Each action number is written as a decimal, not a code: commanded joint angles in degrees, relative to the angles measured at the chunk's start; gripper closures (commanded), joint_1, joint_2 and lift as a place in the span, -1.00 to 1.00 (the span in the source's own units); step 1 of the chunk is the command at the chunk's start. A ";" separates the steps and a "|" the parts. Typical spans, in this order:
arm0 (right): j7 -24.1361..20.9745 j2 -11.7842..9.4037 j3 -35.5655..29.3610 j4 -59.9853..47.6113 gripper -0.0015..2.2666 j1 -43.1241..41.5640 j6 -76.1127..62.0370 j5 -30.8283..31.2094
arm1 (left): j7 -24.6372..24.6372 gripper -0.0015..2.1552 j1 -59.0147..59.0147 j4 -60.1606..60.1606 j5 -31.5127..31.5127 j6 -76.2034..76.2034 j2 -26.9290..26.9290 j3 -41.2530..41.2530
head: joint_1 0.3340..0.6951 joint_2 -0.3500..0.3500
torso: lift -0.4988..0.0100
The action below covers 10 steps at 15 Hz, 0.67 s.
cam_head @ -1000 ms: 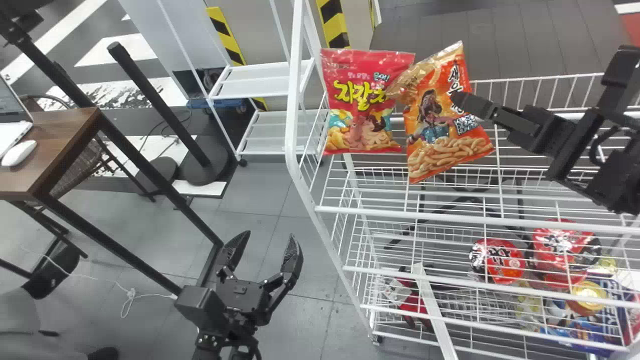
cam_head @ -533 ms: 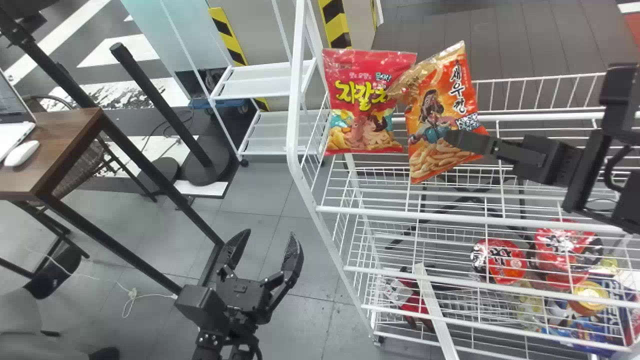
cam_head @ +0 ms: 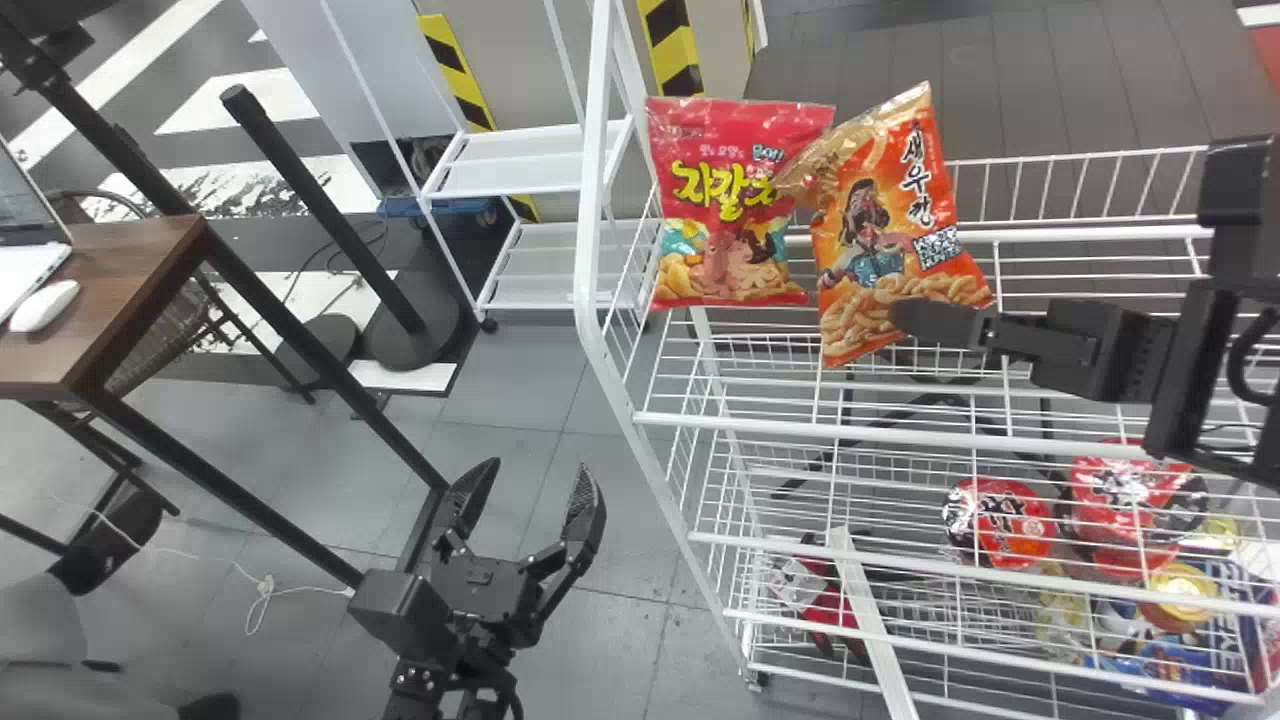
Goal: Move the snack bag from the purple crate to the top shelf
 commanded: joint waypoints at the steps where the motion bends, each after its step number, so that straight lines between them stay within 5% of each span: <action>1: 1.30 -0.09 0.66 -2.24 -1.00 2.87 -6.92 1.09 | 0.00 -0.87 0.06 0.00 0.01 -0.01 0.11 0.04 | 1.00 1.00 | 0.96; 6: -1.43 0.00 4.09 -1.18 -0.90 -0.47 -9.38 11.90 | 0.00 -0.87 0.06 0.09 0.01 0.16 0.20 0.04 | 1.00 1.00 | 0.96; 10: 1.65 -0.26 5.85 2.68 -0.90 -3.02 -15.36 18.23 | 0.08 -0.87 -0.03 0.09 0.10 0.34 0.29 -0.05 | 1.00 1.00 | 0.96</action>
